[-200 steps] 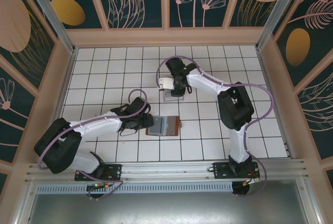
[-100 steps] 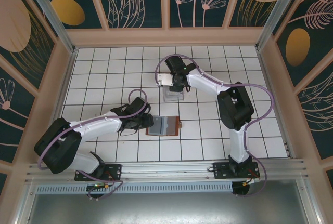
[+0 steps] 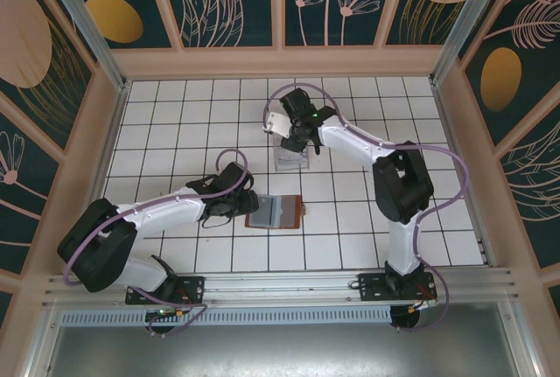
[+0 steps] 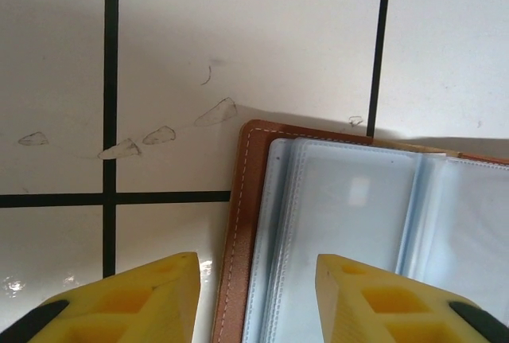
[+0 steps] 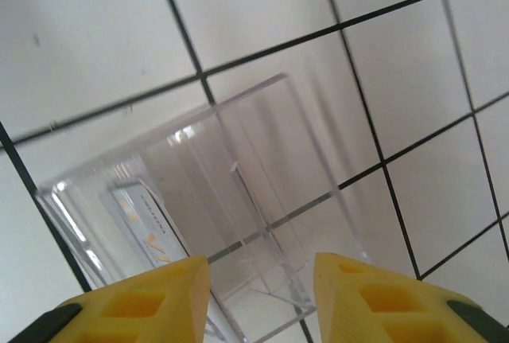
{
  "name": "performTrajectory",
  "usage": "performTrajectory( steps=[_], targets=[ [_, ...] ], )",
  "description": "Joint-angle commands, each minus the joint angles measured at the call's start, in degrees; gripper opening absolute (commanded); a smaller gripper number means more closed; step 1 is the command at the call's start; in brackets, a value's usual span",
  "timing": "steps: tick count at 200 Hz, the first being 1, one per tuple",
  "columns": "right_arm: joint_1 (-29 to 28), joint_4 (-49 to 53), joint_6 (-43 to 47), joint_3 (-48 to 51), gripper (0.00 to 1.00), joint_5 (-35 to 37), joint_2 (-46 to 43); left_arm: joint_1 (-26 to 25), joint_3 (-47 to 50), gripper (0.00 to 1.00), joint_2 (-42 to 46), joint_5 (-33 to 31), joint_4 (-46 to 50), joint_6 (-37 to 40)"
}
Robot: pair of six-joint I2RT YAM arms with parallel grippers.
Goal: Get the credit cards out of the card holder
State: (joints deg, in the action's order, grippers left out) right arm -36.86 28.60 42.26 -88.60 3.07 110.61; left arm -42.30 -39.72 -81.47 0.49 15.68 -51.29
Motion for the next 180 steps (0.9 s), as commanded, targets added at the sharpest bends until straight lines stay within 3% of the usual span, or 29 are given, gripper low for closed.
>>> performTrajectory(
  steps=[1,71,103,154,180],
  targets=[
    [-0.7,-5.8,-16.9,4.4,0.38,-1.9,-6.2,-0.1,-1.7,0.43,0.2,-1.6,1.2,1.2],
    [-0.8,-17.8,-50.5,20.5,0.36,-11.4,-17.2,0.7,-4.5,0.43,-2.4,-1.8,0.9,4.5],
    [-0.9,-17.2,-64.8,24.0,0.31,-14.6,-19.5,3.4,-4.2,0.43,-2.4,-1.6,0.3,6.1],
    [-4.9,-15.9,-77.0,26.7,0.31,-20.6,-19.4,9.7,-2.8,0.44,-1.3,0.0,-1.5,9.8],
    [-7.3,-13.1,-80.3,25.4,0.31,-19.9,-16.9,12.1,-2.6,0.43,-0.7,0.2,-1.3,11.4]
  ],
)
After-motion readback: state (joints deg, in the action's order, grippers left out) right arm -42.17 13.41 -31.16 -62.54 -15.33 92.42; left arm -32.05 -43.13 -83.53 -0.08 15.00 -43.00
